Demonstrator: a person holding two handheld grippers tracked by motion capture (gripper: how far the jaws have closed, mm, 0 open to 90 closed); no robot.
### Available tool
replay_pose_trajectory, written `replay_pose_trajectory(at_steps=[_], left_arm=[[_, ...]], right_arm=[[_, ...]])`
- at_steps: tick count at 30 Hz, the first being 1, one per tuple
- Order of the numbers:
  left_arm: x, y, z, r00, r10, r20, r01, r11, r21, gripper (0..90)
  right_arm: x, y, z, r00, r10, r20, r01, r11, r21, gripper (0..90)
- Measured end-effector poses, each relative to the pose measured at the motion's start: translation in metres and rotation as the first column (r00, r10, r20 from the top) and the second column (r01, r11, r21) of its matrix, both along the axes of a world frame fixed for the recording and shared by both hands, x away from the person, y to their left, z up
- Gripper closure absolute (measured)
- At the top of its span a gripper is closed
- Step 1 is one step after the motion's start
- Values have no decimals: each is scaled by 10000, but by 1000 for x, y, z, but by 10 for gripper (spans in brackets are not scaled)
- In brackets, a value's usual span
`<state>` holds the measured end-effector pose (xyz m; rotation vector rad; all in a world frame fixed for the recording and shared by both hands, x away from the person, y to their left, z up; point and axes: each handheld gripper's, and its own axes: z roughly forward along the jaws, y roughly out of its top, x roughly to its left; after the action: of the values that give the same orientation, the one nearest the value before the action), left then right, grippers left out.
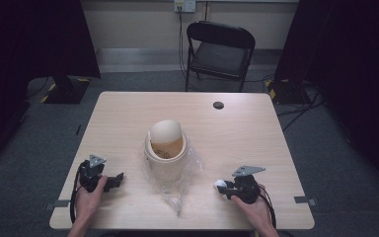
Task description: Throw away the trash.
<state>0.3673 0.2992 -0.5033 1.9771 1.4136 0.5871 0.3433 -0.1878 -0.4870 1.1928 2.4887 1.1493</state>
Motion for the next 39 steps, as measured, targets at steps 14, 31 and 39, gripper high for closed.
replay_pose_trajectory(at_steps=[14,31,39], left_arm=[[0,0,0,10000,-7,12,7,10000,-14,0],[-1,0,0,10000,32,32,-32,10000,-34,4],[-1,0,0,10000,33,38,-33,10000,-41,4]], right_arm=[[2,-2,15,9989,-369,297,354,9980,520,686],[4,15,39,9972,-6,745,-60,9962,874,687],[12,29,51,9947,187,1011,-290,9943,1022,691]])
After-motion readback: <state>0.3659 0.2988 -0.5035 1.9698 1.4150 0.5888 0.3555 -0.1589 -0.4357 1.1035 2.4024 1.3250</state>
